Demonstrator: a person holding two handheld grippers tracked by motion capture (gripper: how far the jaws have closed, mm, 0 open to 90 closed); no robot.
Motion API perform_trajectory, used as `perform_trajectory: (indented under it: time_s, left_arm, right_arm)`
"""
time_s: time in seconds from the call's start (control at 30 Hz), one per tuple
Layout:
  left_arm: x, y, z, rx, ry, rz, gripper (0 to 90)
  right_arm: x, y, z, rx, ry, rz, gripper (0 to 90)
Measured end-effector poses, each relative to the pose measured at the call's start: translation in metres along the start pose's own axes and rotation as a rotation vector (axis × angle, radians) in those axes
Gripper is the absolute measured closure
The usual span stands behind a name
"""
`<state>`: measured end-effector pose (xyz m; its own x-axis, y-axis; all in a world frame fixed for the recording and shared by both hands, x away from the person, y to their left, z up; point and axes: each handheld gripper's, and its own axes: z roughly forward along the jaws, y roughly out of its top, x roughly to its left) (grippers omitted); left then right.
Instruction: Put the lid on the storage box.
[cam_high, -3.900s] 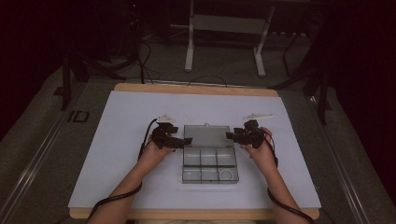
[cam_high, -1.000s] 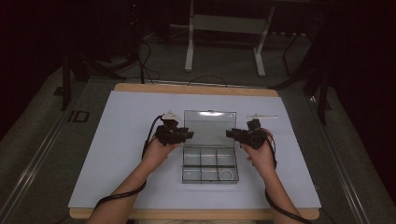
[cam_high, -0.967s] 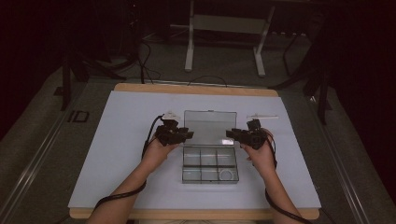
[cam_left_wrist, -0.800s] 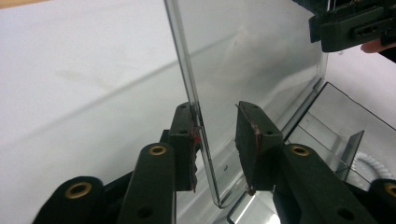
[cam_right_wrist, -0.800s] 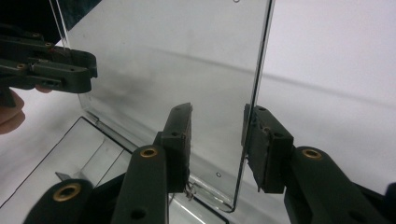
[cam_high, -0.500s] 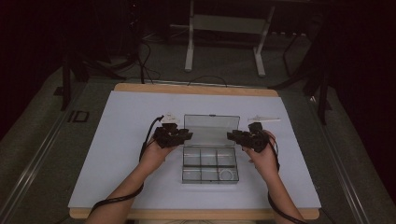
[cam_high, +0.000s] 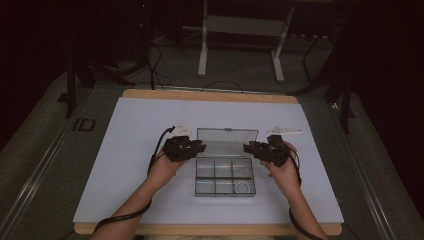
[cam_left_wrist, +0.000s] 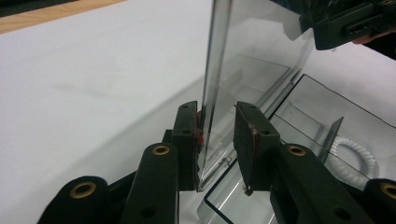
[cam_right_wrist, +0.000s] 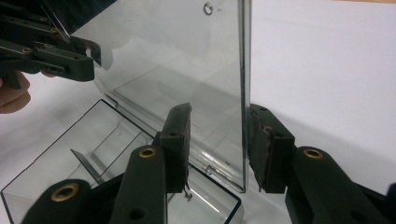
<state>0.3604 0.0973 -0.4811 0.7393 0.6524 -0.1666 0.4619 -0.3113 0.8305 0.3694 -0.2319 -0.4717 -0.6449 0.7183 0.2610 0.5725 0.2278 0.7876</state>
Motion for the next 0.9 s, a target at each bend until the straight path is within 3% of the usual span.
perform_trajectory:
  time_s: [0.3,0.9]
  left_arm:
    - [-0.007,-0.004,-0.005,-0.005,0.0,0.036,69.9]
    - [-0.019,-0.012,-0.011,-0.008,0.008,0.109,67.5]
  right_arm:
    - [0.006,-0.005,-0.005,-0.004,0.001,-0.036,58.9]
    - [0.014,-0.018,-0.015,-0.013,-0.007,-0.063,53.4]
